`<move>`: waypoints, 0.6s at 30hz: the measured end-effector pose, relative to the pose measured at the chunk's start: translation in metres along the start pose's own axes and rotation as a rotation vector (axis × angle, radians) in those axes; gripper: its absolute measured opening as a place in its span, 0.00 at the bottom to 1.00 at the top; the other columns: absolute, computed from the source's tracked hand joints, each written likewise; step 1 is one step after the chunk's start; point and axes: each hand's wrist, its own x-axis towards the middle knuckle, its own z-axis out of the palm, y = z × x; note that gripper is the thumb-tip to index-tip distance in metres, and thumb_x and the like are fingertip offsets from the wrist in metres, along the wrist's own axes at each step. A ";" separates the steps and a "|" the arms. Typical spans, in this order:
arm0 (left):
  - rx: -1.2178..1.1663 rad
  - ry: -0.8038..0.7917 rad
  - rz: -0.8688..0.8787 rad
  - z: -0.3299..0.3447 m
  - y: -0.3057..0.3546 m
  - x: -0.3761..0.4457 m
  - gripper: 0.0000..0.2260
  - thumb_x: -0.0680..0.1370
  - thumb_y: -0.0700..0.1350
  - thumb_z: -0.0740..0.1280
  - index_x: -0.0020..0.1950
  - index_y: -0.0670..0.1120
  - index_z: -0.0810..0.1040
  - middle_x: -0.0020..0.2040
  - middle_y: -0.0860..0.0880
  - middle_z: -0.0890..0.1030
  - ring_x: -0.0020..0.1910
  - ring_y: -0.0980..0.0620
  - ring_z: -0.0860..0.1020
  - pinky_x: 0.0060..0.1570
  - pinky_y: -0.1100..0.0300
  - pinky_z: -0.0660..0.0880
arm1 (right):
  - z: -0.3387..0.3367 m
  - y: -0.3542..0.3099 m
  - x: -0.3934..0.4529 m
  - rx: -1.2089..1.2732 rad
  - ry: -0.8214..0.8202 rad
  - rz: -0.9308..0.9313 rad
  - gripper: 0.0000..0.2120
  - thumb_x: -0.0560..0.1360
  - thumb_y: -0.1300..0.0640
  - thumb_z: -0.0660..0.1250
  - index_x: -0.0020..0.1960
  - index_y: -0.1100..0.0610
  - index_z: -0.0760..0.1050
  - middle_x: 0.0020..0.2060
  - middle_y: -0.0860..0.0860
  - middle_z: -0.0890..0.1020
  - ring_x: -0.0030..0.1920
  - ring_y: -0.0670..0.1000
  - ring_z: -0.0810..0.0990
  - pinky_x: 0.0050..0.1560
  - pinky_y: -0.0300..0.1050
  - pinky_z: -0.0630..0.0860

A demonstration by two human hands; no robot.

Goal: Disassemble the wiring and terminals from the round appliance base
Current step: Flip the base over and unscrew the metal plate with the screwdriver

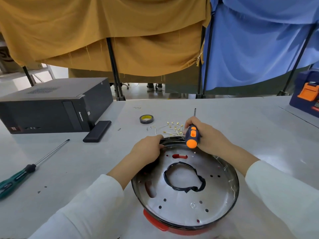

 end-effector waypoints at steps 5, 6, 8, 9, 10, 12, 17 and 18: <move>0.041 0.001 0.060 -0.001 0.000 0.007 0.07 0.81 0.47 0.58 0.57 0.50 0.71 0.54 0.43 0.79 0.50 0.42 0.76 0.43 0.54 0.71 | -0.015 -0.007 0.007 0.021 0.149 -0.018 0.16 0.74 0.56 0.69 0.51 0.39 0.67 0.47 0.44 0.79 0.48 0.50 0.78 0.48 0.53 0.78; 0.053 0.003 0.067 -0.001 0.000 0.007 0.07 0.81 0.47 0.58 0.57 0.50 0.71 0.53 0.43 0.79 0.50 0.42 0.76 0.42 0.55 0.70 | -0.019 -0.011 0.008 0.021 0.203 -0.036 0.12 0.74 0.50 0.70 0.49 0.38 0.67 0.46 0.42 0.78 0.46 0.47 0.77 0.46 0.48 0.77; 0.067 0.003 0.070 -0.001 0.000 0.009 0.08 0.81 0.48 0.57 0.58 0.50 0.71 0.54 0.43 0.79 0.51 0.42 0.76 0.41 0.55 0.69 | -0.028 -0.021 0.011 -0.011 0.274 -0.067 0.09 0.74 0.40 0.66 0.44 0.39 0.66 0.37 0.40 0.76 0.37 0.43 0.74 0.38 0.37 0.70; 0.065 0.003 0.069 0.000 0.000 0.009 0.08 0.81 0.48 0.57 0.58 0.50 0.71 0.54 0.42 0.79 0.51 0.41 0.76 0.41 0.55 0.69 | -0.033 -0.026 0.013 -0.056 0.288 -0.076 0.11 0.75 0.39 0.63 0.41 0.40 0.63 0.31 0.40 0.73 0.33 0.42 0.72 0.34 0.35 0.65; 0.057 0.004 0.068 0.000 0.000 0.009 0.08 0.81 0.48 0.58 0.57 0.49 0.71 0.54 0.42 0.79 0.51 0.41 0.76 0.41 0.55 0.68 | -0.038 -0.032 0.014 -0.098 0.292 -0.078 0.14 0.76 0.39 0.61 0.38 0.42 0.60 0.28 0.41 0.70 0.30 0.41 0.70 0.31 0.35 0.62; 0.037 0.014 0.062 -0.001 0.000 0.008 0.07 0.81 0.48 0.58 0.56 0.49 0.71 0.54 0.42 0.79 0.52 0.40 0.76 0.41 0.55 0.68 | -0.047 -0.042 0.019 -0.116 0.299 -0.076 0.17 0.77 0.38 0.57 0.36 0.45 0.57 0.26 0.45 0.68 0.28 0.43 0.69 0.28 0.38 0.59; 0.020 0.027 0.054 -0.001 0.002 0.008 0.07 0.80 0.48 0.59 0.57 0.49 0.72 0.54 0.43 0.79 0.52 0.42 0.76 0.42 0.56 0.68 | -0.062 -0.064 0.024 0.097 0.440 -0.146 0.16 0.79 0.43 0.58 0.36 0.43 0.56 0.25 0.44 0.70 0.28 0.45 0.70 0.27 0.34 0.61; 0.023 0.029 0.056 -0.001 0.002 0.008 0.08 0.80 0.48 0.59 0.57 0.49 0.72 0.54 0.43 0.79 0.52 0.42 0.76 0.42 0.56 0.69 | -0.062 -0.068 0.024 0.153 0.461 -0.163 0.15 0.79 0.44 0.59 0.37 0.42 0.57 0.25 0.41 0.71 0.28 0.45 0.70 0.28 0.34 0.62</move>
